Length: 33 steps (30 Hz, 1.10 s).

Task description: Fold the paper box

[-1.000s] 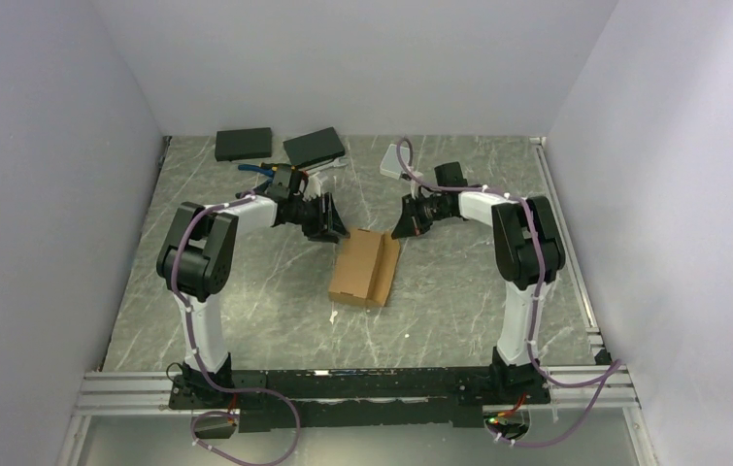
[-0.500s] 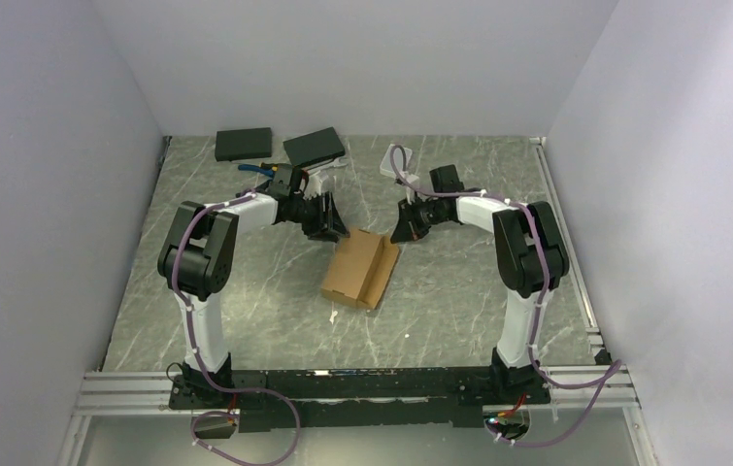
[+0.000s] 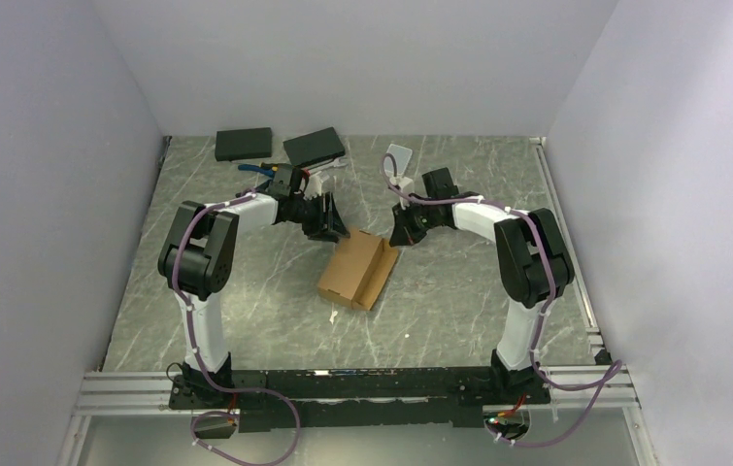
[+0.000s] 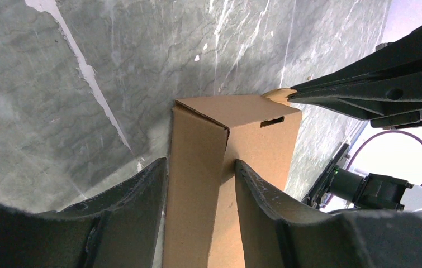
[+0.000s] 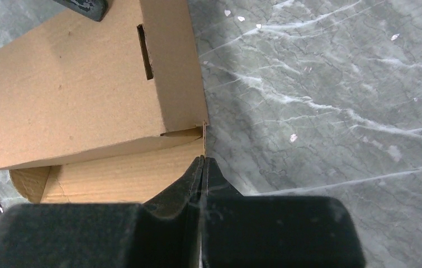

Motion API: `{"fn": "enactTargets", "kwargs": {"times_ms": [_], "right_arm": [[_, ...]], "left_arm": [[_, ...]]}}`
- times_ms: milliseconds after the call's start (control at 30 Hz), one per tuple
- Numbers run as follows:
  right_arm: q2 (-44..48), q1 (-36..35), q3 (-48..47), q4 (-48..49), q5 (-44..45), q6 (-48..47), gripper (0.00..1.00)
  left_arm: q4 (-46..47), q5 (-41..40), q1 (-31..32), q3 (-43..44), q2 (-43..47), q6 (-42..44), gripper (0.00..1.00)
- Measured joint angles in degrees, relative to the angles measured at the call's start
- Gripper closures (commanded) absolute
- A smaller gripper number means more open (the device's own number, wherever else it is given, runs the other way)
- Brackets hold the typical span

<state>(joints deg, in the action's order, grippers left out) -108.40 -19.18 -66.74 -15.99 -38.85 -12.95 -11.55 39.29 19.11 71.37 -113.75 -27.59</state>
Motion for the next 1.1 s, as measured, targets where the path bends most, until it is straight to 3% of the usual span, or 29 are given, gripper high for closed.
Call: {"fn": "enactTargets", "kwargs": {"times_ms": [433,733,1100], "right_arm": [[0.0,-1.1,0.0,-1.0,2.4,0.5,0.86],[0.0,-1.1,0.0,-0.7,2.6,1.0,1.0],[1.3,-1.2,1.8,0.3,2.3,-1.1,1.0]], "left_arm": [[0.1,0.8,0.2,0.0,-0.1,1.2,0.48],[0.1,1.2,0.5,0.0,-0.3,1.4,0.48],[0.0,1.0,0.6,0.0,-0.3,1.1,0.49]]}}
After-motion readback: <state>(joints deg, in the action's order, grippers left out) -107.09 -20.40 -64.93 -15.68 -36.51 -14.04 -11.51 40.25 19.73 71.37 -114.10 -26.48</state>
